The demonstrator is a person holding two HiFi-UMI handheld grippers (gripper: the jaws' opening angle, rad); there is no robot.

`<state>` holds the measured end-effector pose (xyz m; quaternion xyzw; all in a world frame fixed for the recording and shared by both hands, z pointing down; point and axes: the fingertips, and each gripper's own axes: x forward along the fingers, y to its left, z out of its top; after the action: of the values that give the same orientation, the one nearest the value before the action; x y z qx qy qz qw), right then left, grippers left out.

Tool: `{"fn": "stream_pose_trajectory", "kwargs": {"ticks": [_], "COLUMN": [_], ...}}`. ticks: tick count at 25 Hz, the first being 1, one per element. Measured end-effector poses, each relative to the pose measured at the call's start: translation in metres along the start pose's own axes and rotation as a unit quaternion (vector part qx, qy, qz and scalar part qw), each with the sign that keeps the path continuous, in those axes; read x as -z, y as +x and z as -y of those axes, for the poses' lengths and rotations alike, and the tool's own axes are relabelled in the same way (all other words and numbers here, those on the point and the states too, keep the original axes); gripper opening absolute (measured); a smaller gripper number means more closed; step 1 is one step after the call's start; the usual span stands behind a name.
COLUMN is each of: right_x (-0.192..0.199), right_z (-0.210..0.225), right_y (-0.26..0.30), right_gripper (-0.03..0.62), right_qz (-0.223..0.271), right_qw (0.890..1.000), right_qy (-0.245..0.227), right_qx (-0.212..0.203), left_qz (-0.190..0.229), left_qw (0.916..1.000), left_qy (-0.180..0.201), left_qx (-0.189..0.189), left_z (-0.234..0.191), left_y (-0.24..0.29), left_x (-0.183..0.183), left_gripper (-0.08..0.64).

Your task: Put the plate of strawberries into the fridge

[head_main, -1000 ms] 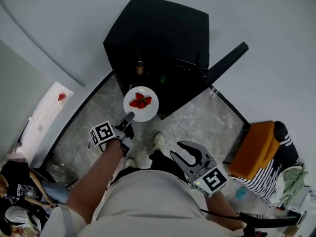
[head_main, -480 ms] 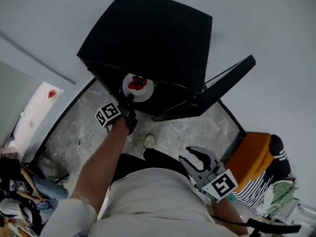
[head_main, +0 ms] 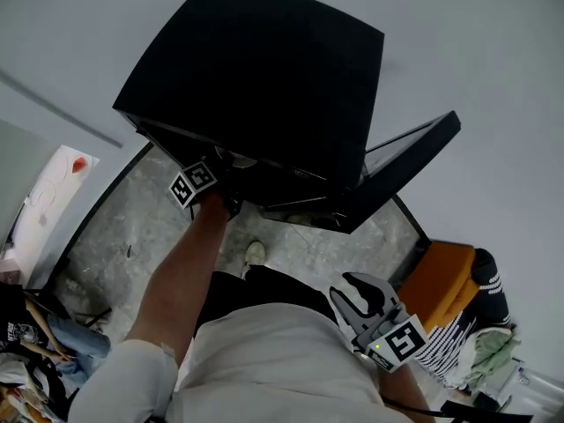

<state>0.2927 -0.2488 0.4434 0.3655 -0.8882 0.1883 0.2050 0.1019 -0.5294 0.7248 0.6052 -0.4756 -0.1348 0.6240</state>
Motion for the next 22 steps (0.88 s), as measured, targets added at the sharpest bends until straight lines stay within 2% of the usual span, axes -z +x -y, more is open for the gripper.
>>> {"fn": "stream_pose_trajectory", "kwargs": {"ticks": [5,7,10,12,16,18,22], "right_x": [0.008,0.008,0.010,0.011,0.010,0.009,0.007], "right_z": [0.007,0.004,0.002,0.000,-0.003,-0.005,-0.015], "right_y": [-0.002,0.000,0.003,0.004,0.005,0.006,0.011], "right_gripper": [0.141,0.141,0.141,0.141,0.141,0.141,0.141], "right_qz": [-0.012,-0.015,-0.019,-0.021,-0.024,-0.024,-0.016], "right_qw": [1.000,1.000,1.000,1.000,1.000,1.000,1.000], "right_qy": [0.004,0.005,0.005,0.006,0.006,0.004,0.002], "right_qx": [0.011,0.007,0.002,0.003,0.007,0.009,0.009], "left_qz": [-0.003,-0.011,-0.022,-0.030,-0.044,-0.036,-0.041], "left_qw": [0.9984,0.9949,0.9804,0.9703,0.9532,0.9468,0.9448], "left_qy": [0.038,0.074,0.161,0.198,0.244,0.266,0.277], "left_qx": [-0.040,-0.068,-0.111,-0.136,-0.173,-0.177,-0.170], "left_z": [0.004,0.001,-0.009,-0.010,-0.016,-0.014,-0.013], "left_y": [0.004,0.004,0.008,0.007,0.004,0.001,-0.013], "left_x": [-0.005,-0.005,-0.010,-0.010,-0.012,-0.019,-0.020], "left_gripper": [0.026,0.049,0.075,0.107,0.130,0.144,0.144]}}
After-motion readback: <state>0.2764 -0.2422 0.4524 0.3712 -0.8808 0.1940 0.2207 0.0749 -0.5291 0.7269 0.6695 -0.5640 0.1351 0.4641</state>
